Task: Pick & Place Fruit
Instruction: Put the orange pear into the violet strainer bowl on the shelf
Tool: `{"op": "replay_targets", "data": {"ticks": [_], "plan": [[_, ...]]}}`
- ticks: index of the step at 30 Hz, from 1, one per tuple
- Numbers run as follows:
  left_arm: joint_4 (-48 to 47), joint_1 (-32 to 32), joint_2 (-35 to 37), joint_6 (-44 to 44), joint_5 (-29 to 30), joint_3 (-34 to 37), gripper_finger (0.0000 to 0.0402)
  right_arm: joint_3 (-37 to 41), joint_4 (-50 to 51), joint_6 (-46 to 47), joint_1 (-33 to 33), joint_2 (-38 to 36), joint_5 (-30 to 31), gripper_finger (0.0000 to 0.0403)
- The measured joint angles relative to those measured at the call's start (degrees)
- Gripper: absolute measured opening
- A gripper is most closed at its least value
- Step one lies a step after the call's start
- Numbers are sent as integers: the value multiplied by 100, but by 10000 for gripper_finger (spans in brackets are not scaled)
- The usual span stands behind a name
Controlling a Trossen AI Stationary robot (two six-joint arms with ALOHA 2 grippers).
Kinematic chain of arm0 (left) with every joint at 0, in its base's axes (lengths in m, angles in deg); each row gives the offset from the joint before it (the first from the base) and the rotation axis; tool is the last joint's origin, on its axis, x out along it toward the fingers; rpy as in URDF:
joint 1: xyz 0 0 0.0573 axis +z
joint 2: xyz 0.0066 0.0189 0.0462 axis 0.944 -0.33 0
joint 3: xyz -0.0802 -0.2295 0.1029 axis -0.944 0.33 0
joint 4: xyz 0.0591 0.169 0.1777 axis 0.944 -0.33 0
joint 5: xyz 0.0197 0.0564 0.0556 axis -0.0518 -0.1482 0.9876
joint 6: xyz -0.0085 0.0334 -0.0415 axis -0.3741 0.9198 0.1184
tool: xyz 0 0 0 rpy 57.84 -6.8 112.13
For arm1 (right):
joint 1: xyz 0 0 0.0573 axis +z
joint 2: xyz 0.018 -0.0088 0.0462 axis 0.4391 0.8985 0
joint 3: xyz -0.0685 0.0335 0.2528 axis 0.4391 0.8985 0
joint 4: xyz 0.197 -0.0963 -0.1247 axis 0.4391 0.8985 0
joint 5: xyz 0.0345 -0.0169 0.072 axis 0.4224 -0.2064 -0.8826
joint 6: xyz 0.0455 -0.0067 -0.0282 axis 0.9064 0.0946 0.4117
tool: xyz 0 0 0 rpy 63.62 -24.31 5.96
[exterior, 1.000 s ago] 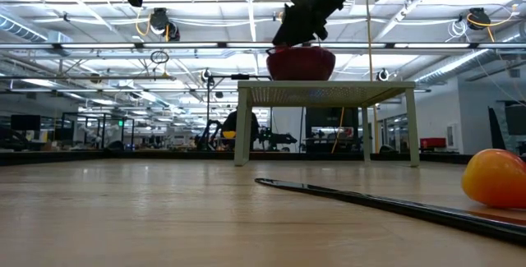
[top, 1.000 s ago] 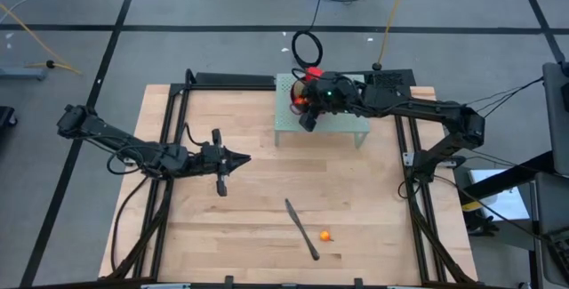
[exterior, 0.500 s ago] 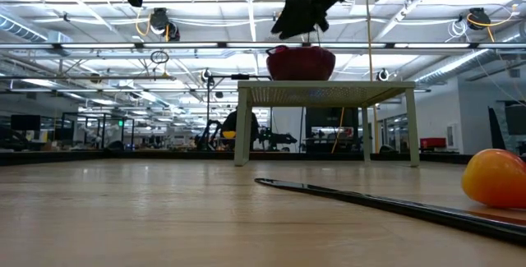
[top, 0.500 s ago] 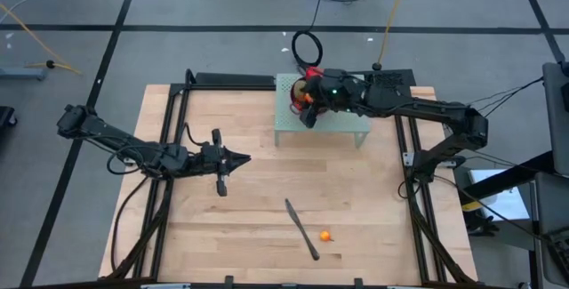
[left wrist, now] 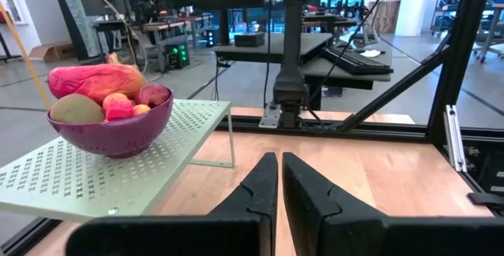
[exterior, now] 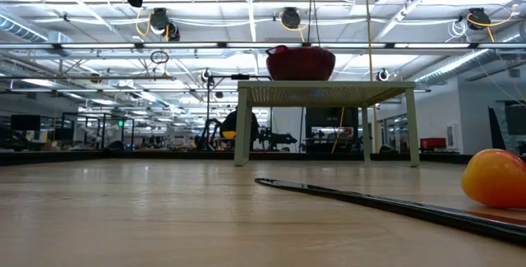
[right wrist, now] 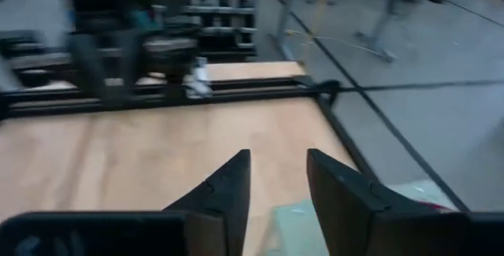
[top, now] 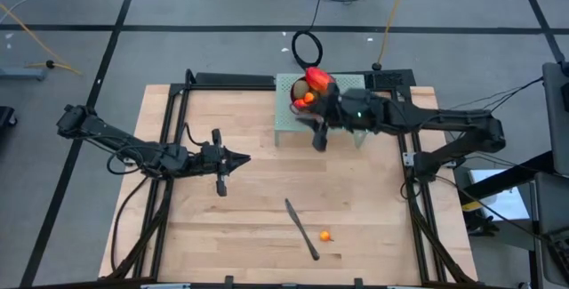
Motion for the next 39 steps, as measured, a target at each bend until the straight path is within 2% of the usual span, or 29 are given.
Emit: {"op": "replay_targets", "data": {"ticks": [9,16,27,39], "plan": [[0,0,0,-6,0,0,21,0,539,-415,1170,-6,5,55],[-2,0,0,-4,-2,0,21,0,1016,-2,2229,62,-11,5],[0,-2,0,-2,-37,0,21,5,1293,1067,3363,391,342,2],[4,-15,-1,-14,-46,0,21,0,1052,1545,3693,597,464,1]]}}
